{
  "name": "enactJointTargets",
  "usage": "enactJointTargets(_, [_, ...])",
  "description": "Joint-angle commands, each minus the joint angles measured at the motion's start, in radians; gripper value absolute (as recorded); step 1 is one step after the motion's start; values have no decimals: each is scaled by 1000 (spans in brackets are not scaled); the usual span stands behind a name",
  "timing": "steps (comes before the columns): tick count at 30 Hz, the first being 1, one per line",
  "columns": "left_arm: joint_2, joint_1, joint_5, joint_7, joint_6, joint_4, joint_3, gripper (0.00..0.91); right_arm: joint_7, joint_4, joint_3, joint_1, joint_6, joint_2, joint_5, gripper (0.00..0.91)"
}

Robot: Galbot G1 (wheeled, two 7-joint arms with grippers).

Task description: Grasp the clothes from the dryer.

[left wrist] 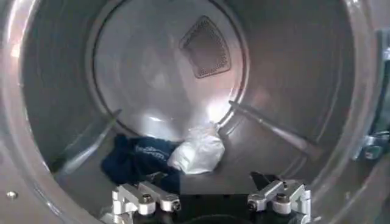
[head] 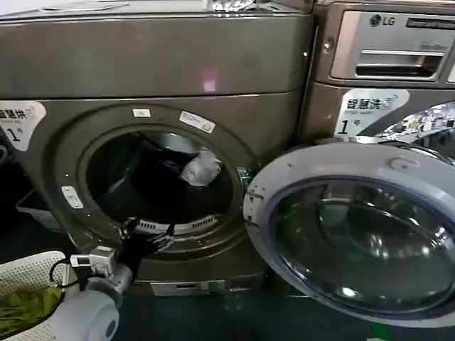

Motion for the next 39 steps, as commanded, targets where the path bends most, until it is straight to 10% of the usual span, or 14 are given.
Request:
enactJointTargets(1, [-2,-4,0,0,-1,4,0,907,-1,0,1,1,0,1,0,907])
enactJointTargets(39, [-6,-30,0,1,-10,29,-3,907,-15,-14,39,-28,-12,8,-41,907])
